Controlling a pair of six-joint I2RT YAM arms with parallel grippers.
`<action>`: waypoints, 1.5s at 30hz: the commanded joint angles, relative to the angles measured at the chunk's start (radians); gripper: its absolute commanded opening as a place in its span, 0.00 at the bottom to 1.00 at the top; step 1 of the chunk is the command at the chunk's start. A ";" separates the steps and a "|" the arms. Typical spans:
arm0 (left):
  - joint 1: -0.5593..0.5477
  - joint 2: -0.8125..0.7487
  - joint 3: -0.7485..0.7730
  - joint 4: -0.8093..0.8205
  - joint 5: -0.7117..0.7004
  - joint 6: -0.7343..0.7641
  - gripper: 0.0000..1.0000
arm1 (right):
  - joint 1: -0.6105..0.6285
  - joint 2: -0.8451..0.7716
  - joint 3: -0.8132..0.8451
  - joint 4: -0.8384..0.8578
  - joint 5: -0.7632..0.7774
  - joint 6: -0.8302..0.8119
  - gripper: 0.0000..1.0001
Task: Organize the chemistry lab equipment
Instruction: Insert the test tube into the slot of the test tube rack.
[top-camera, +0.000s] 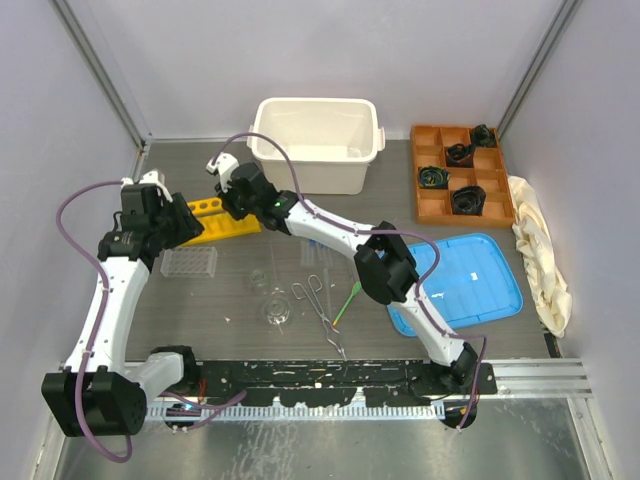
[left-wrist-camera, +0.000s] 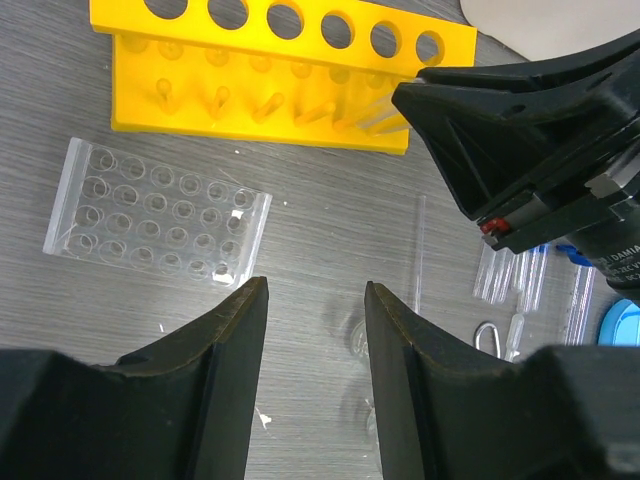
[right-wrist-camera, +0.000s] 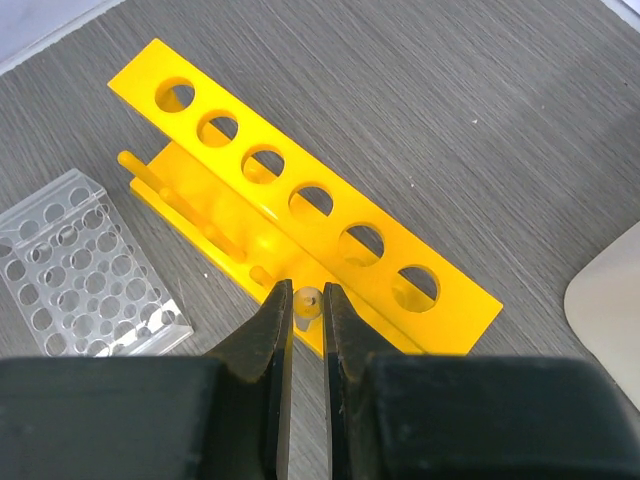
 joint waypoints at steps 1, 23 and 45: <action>0.007 -0.015 0.003 0.042 0.024 0.000 0.45 | -0.007 -0.018 0.060 0.051 0.012 -0.009 0.01; 0.004 -0.011 -0.008 0.041 0.076 -0.011 0.44 | -0.009 -0.244 -0.181 0.088 0.105 0.001 0.57; -0.522 0.385 0.095 0.162 -0.158 -0.130 0.44 | -0.139 -1.185 -1.025 -0.133 0.507 0.276 0.55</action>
